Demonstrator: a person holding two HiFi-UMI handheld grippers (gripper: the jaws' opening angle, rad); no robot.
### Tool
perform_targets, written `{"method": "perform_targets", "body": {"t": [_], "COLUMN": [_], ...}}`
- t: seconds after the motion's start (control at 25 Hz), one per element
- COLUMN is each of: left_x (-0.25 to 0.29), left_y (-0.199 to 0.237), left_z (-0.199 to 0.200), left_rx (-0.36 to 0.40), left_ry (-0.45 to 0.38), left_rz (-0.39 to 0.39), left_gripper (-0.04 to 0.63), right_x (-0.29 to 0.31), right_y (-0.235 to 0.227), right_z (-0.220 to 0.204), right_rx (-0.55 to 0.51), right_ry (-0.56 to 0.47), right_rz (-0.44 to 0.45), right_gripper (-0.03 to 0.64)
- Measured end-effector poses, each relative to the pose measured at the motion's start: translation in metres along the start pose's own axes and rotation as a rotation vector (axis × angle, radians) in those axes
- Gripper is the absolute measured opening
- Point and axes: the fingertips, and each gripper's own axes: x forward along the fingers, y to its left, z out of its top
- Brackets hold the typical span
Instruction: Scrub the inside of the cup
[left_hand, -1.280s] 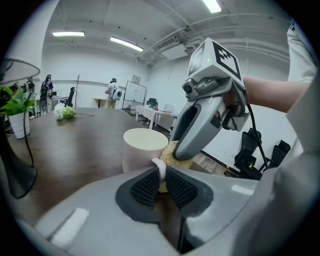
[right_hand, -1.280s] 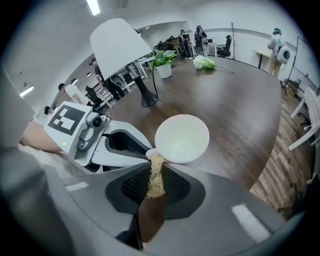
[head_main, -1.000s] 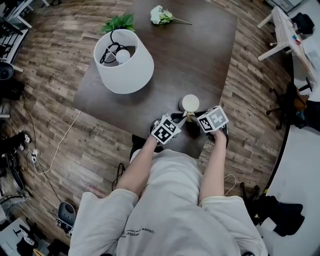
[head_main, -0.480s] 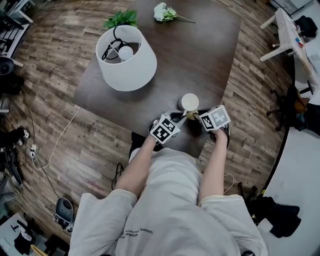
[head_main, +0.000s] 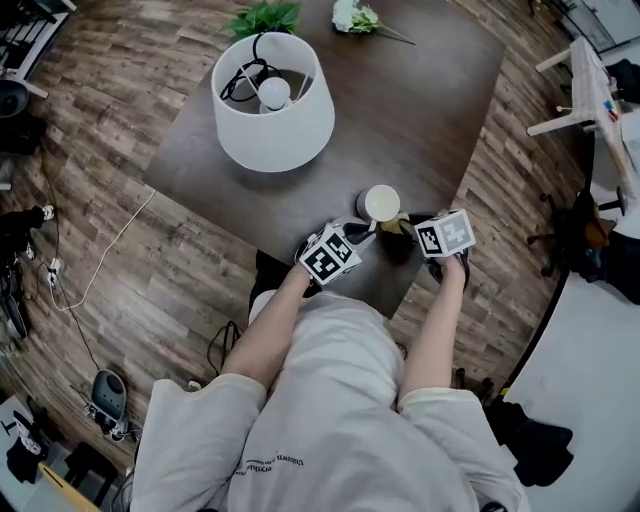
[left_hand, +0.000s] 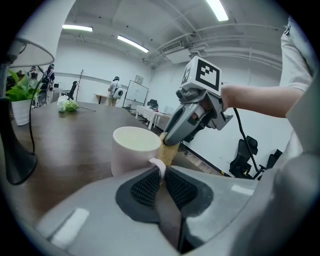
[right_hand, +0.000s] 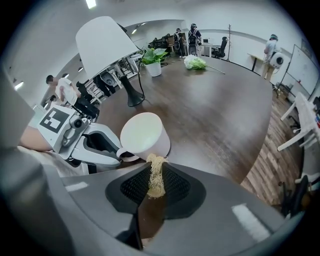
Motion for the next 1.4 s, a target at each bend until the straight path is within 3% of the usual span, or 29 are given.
{"method": "perform_targets", "body": {"t": [0.6,0.96,1.4], "left_x": [0.001,0.002,0.000], "left_y": [-0.018,-0.017,-0.014], "left_z": [-0.007,-0.009,-0.011], "left_rx": [0.024,0.022,0.029], "left_ry": [0.002,0.001,-0.004], "left_rz": [-0.123,-0.138,-0.146], "left_gripper": [0.038,0.037,0.037], "right_x": [0.011,0.015,0.022], "right_y": [0.005,0.012,0.025], "right_z": [0.049,0.074,0.108], "right_rx": [-0.021,-0.070,-0.076], "right_ry": [-0.030,-0.008,-0.021], "right_rz": [0.093,0.092,0.031], "right_gripper": [0.084,0.081,0.080]}}
